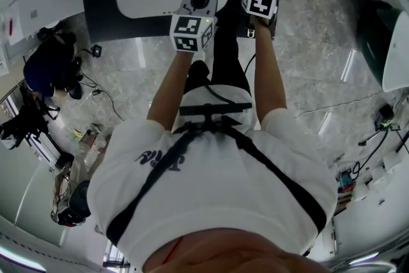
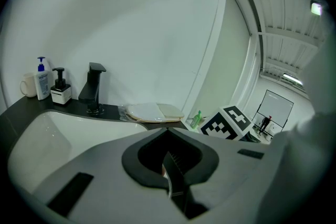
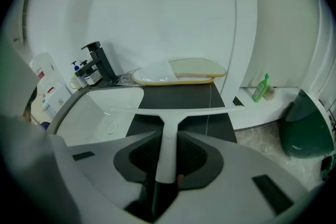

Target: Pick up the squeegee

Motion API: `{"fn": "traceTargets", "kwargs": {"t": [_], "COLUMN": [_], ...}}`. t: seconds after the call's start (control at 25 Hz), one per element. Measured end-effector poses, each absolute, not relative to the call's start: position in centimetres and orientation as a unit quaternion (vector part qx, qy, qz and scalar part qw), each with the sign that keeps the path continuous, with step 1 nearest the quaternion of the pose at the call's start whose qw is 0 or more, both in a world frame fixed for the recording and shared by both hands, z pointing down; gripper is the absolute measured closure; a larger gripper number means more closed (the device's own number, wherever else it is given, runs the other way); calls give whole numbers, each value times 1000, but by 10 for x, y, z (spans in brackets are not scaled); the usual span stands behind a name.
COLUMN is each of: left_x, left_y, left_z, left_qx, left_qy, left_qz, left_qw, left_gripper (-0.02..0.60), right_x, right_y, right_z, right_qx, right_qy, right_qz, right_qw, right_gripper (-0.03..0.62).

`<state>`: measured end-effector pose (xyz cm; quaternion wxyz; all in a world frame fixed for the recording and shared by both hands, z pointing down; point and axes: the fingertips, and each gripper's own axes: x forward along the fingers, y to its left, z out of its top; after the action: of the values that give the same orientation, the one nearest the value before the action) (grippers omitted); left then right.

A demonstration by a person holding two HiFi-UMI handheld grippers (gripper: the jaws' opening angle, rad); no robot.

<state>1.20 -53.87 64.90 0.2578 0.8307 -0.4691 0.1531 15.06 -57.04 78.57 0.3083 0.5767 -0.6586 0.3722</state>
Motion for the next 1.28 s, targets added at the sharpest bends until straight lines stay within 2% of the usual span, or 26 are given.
{"fn": "traceTargets", "kwargs": {"t": [0.4,1.28], "left_x": [-5,-74], "left_y": [-519,-438], "left_z": [623,507], "left_qx": [834,850], "left_qy": [-473,-493], "left_qz": [138,70], "left_qw": [251,170], "left_gripper": [572,572], "right_x": [144,64], "right_y": [-566,-460], "right_z": [750,522], "right_qx": [596,611], "right_qy": [-673,-762], "right_qz": [352,205], "right_qw": [261,61], "right_gripper": [503,503]}}
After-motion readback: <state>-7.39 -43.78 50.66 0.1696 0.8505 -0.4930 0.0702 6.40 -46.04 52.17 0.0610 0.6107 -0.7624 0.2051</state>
